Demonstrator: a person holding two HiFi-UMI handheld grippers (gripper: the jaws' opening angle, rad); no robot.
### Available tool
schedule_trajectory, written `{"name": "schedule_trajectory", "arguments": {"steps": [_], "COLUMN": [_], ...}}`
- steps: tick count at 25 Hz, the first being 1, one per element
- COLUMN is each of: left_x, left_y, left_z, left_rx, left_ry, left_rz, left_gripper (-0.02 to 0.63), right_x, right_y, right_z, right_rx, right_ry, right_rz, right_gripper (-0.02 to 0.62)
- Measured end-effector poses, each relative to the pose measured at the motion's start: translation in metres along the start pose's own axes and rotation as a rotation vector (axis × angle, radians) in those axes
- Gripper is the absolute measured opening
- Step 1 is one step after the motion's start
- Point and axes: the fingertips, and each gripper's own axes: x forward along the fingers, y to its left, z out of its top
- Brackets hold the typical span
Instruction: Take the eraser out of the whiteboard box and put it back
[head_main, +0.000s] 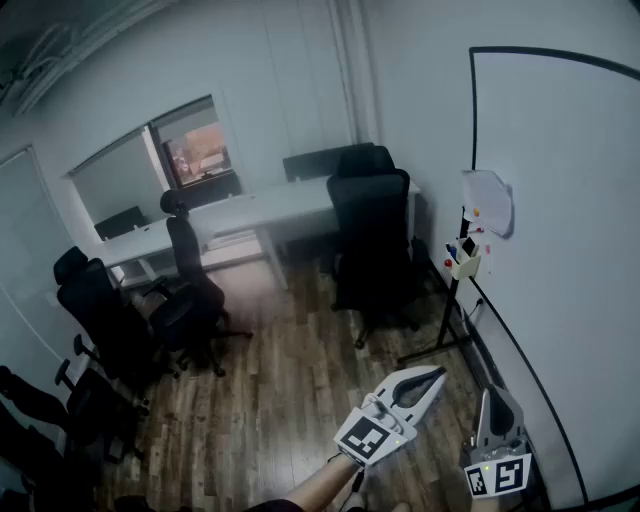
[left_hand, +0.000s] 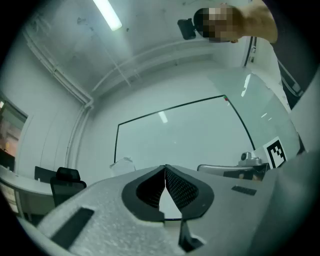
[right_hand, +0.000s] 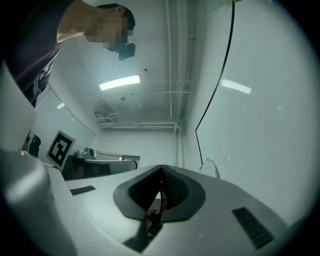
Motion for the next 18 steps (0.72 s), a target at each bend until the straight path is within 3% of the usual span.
{"name": "schedule_trajectory", "arguments": {"steps": [5,18], "left_x": [-0.012,-0.001], "left_y": [0.034,0.027], "left_z": [0.004,-0.006], "left_rx": [0.101,0.098], "left_ry": [0.049,0.074], "left_rz": [0.072,0.038], "left_gripper": [0.005,0.005], "right_x": [0.040,0.031], "right_y": [0.022,0.009], "right_z": [-0.001,0.002], "right_rx": [0.041,0.056], "right_ry": [-0.047,-0.054], "right_rz": [0.090,0.069], "right_gripper": [0.003,0.003]}}
